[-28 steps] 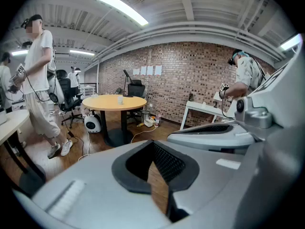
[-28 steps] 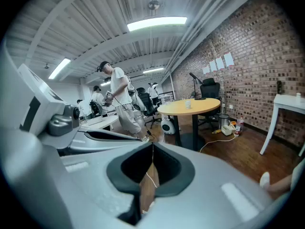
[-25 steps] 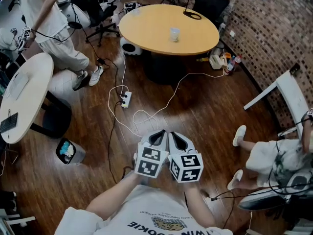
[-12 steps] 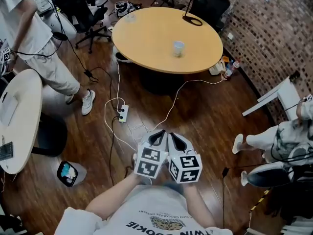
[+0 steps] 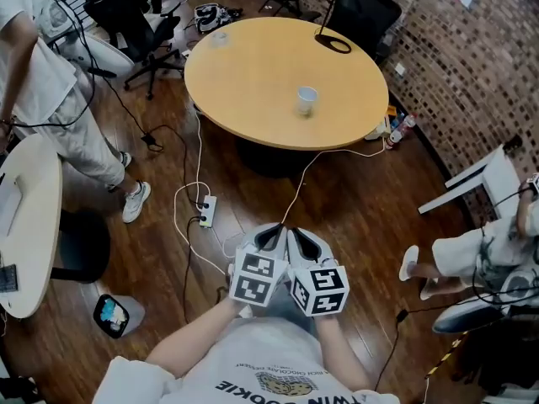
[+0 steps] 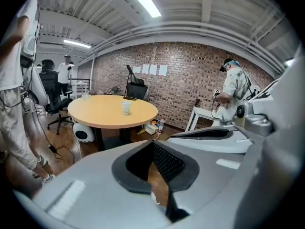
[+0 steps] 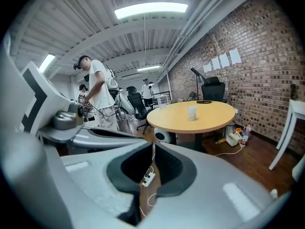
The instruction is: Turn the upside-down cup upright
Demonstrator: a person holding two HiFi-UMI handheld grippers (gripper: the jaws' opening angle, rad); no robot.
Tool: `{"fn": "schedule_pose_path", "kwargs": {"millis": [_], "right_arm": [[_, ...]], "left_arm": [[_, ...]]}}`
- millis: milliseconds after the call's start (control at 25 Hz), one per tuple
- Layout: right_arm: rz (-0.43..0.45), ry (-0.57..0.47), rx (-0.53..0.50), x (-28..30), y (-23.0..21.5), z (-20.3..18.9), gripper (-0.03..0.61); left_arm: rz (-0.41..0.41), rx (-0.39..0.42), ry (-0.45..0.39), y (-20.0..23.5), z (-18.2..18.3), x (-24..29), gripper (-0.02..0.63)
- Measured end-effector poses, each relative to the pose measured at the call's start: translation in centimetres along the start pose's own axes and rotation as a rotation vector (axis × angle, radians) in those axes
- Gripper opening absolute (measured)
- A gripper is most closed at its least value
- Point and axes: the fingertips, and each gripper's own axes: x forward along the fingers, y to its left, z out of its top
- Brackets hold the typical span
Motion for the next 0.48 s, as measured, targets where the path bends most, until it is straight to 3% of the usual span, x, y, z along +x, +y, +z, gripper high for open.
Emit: {"fn": "schedule_pose_path", "kwargs": {"millis": [480], "right_arm": [[0.145,0.037,-0.066,12.4,-12.4,7.9,0.009]], "left_arm": [[0.123,-0.041,0.025,5.5,8.7,15.7,0.003]]}}
